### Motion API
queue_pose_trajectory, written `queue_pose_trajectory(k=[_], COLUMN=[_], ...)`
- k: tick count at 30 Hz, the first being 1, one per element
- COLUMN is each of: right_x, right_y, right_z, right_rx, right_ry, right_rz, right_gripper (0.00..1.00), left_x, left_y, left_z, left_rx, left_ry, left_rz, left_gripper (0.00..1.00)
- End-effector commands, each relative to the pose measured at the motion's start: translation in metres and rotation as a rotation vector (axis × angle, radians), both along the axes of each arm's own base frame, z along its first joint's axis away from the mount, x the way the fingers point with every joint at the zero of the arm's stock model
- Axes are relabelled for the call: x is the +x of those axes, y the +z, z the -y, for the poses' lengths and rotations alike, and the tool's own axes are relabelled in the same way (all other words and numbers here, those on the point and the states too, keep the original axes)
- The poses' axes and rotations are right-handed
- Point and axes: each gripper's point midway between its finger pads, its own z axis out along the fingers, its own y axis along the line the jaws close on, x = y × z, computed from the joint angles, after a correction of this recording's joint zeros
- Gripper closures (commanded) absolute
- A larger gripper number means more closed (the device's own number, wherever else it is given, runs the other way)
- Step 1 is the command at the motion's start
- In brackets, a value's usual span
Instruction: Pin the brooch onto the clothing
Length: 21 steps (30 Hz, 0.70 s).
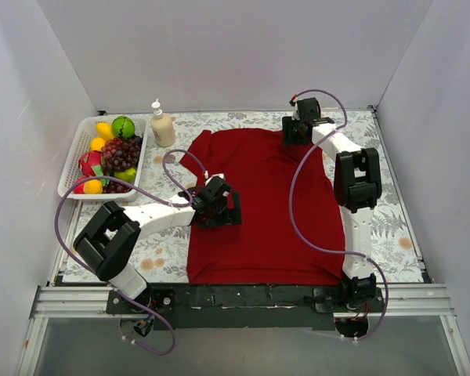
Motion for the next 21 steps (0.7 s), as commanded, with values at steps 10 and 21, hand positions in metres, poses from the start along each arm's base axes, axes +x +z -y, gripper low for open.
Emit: queue_pose_trajectory(k=[10, 21], right_x=[0.017, 0.029], right_y=[-0.021, 0.024], right_z=[-0.023, 0.008], right_rx=[0.005, -0.079], right_ry=[0.057, -0.061], right_rz=[0.026, 0.143], right_gripper=[0.57, 0.99], left_x=[-0.015, -0.016], left_y=[-0.02, -0.022], left_z=[-0.012, -0.017], left_rx=[0.036, 0.048], left_ry=[0.01, 0.028], left_rz=[-0.056, -0.058], left_gripper=[0.02, 0.02])
